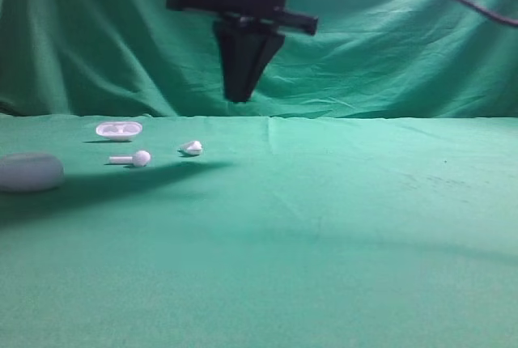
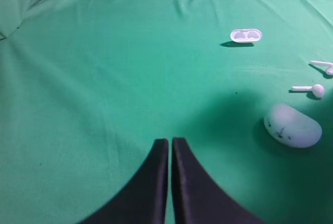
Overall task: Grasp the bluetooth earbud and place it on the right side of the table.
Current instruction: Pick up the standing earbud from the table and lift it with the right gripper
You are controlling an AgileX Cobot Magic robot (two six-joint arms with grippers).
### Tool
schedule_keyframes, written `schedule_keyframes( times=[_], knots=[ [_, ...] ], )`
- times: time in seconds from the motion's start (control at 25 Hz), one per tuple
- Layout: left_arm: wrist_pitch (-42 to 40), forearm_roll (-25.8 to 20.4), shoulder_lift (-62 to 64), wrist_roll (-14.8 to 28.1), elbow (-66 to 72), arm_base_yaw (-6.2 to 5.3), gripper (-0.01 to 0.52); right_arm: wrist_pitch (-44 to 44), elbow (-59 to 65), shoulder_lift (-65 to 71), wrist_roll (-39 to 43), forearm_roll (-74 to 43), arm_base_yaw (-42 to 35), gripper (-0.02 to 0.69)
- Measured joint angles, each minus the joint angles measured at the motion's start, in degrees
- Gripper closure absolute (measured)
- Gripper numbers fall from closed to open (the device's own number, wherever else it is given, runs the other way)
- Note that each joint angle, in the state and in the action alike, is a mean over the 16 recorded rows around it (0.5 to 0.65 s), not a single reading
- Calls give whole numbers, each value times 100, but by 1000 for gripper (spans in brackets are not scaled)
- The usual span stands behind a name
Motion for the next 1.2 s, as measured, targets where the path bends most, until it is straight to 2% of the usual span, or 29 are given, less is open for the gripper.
schedule_keyframes(
  times=[0.24, 0.48, 0.84, 1.0, 1.2],
  knots=[
    [0, 0, 0, 0, 0, 0, 514, 291, -1512, 1326, 34, 125, 270, 627],
    [0, 0, 0, 0, 0, 0, 514, 63, -2192, 1937, 1, 313, 410, 496],
    [0, 0, 0, 0, 0, 0, 514, -420, -2305, 2231, -5, 310, 524, 303],
    [0, 0, 0, 0, 0, 0, 514, -513, -2308, 2342, 49, 232, 529, 281],
    [0, 0, 0, 0, 0, 0, 514, -547, -2308, 2446, 119, 134, 529, 313]
  ],
)
